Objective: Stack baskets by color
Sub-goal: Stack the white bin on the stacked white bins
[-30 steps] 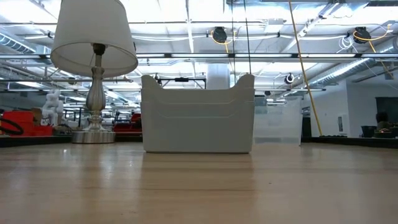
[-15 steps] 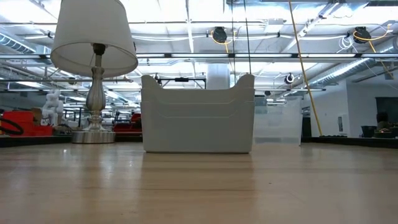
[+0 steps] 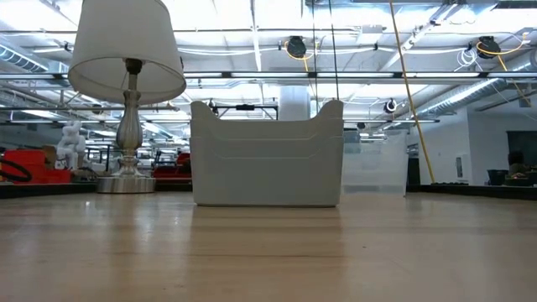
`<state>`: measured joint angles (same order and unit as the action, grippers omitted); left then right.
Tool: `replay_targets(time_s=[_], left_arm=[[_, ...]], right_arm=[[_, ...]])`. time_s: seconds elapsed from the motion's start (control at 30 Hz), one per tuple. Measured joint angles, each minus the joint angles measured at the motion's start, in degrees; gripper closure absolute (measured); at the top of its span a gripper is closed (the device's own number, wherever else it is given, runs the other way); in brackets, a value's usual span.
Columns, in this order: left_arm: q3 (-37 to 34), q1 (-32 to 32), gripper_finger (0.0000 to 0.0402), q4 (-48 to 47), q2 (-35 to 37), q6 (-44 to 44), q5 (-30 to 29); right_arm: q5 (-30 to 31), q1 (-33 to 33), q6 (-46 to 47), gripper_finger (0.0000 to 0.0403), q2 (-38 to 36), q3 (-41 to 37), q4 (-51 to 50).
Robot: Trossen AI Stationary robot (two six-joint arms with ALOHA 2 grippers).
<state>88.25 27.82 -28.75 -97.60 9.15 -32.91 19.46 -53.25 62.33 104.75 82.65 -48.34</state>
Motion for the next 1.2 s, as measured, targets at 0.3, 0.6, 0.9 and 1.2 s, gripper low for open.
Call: replay_targets(time_s=[0.3,0.6,0.9,1.2], left_arm=[[0.00,0.03,0.0231,-0.02,0.00,0.02,0.00],[0.00,0.03,0.0231,0.18,0.00,0.07,0.00],[0.00,0.04,0.0231,4.61,0.00,-3.43,0.01],[0.00,3.57,0.0231,5.20,0.00,-6.49,-0.02]], right_arm=[[-1.89,0.46,0.48,0.0338,0.20,-1.54,0.55],[-4.68,1.55,-2.70,0.0396,-0.95,-2.78,0.98],[-4.53,1.08,-9.73,0.0401,-6.24,-2.78,1.45],[-4.76,-2.56,-24.61,0.0402,-13.82,-2.78,1.80]])
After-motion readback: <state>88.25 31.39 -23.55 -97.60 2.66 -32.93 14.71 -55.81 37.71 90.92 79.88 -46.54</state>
